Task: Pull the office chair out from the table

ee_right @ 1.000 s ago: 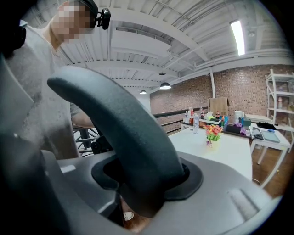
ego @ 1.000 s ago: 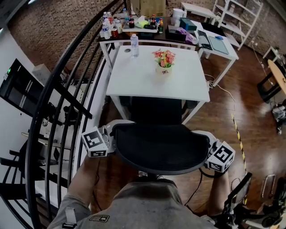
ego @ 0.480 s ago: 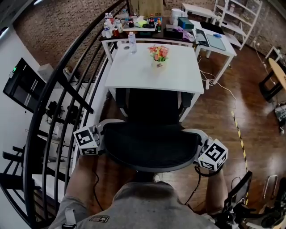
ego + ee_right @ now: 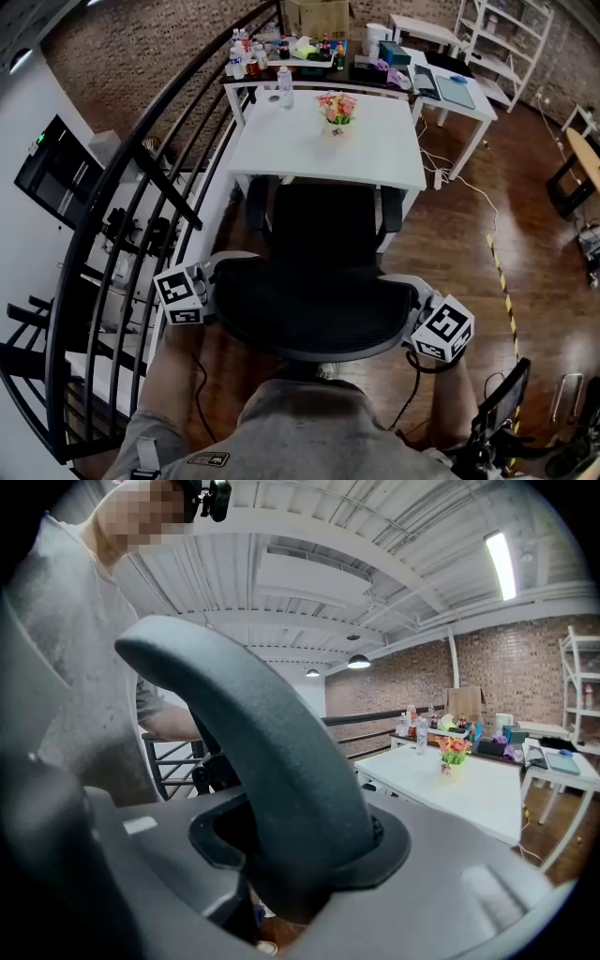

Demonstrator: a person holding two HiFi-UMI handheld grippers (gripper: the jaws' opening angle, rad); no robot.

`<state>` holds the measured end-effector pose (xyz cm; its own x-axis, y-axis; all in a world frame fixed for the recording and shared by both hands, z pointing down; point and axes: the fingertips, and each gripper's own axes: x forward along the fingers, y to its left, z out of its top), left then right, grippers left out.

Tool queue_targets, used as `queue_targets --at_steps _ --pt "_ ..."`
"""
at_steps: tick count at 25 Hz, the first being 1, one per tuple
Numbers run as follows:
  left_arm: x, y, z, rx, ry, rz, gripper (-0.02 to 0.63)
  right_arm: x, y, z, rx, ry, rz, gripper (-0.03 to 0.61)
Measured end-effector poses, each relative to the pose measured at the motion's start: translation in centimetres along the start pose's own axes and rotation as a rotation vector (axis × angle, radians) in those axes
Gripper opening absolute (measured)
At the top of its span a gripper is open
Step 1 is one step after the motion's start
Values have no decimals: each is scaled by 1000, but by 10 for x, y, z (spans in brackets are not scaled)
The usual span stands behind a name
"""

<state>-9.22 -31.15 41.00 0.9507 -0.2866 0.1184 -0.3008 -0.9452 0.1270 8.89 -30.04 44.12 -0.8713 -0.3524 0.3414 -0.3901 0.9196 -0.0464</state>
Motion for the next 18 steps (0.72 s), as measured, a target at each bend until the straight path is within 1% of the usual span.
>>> queue_targets --at_steps 8,18 --pt "-13 -31 -6 6 1 -18 245 -8 33 -7 11 0 -12 192" --pt "-37 -63 -16 21 -3 -76 242 -12 79 -14 38 8 -70 193"
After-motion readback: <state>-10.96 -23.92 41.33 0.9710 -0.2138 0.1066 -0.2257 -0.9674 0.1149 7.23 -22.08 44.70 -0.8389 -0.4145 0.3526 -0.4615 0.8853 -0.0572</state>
